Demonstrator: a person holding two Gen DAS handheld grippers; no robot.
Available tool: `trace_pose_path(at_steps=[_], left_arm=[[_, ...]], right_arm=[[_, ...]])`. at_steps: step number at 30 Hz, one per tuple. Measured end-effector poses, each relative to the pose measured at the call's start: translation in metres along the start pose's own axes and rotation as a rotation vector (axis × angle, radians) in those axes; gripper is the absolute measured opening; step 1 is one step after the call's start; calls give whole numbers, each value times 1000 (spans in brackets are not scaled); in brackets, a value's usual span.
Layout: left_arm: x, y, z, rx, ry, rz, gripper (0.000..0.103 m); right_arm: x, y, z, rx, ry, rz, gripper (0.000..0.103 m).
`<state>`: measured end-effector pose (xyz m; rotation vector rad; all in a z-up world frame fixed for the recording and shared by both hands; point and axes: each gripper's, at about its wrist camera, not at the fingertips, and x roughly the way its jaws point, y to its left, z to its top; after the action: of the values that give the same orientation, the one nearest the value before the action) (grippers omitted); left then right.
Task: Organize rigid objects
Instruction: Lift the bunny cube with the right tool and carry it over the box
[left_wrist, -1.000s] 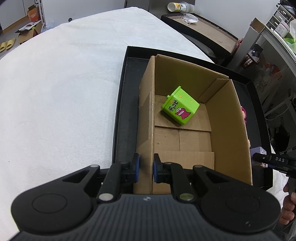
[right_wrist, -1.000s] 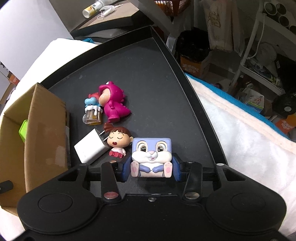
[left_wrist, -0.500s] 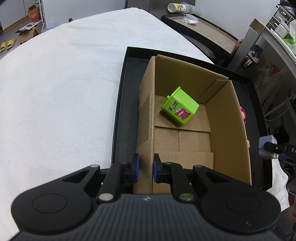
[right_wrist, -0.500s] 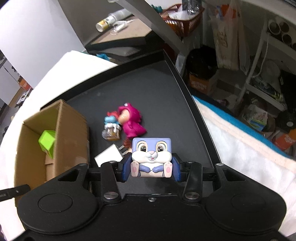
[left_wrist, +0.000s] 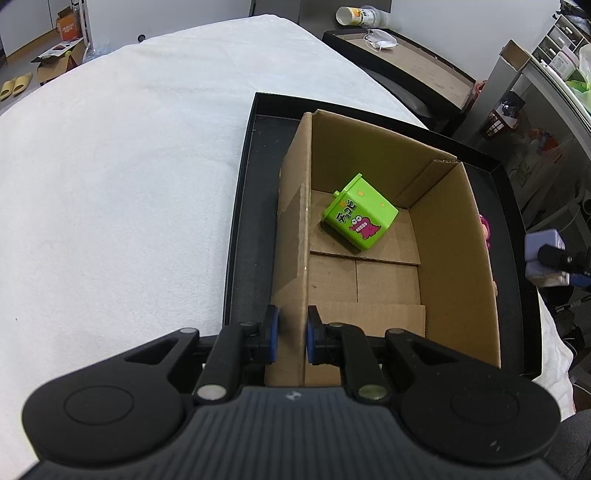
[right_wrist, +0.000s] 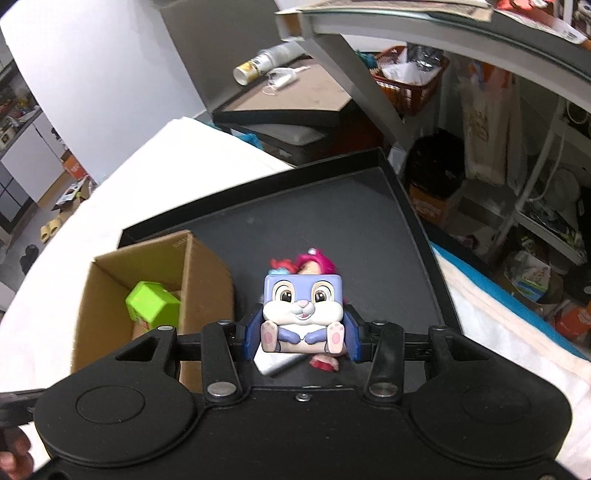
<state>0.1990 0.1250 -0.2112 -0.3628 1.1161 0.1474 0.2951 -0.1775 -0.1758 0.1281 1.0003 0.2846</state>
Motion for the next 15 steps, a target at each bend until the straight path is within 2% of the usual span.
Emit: trace_pose_path(at_steps=[15], left_arm=[[0, 3, 2, -14, 8, -15, 14]], right_arm=[[6, 58, 17, -64, -5, 123, 43]])
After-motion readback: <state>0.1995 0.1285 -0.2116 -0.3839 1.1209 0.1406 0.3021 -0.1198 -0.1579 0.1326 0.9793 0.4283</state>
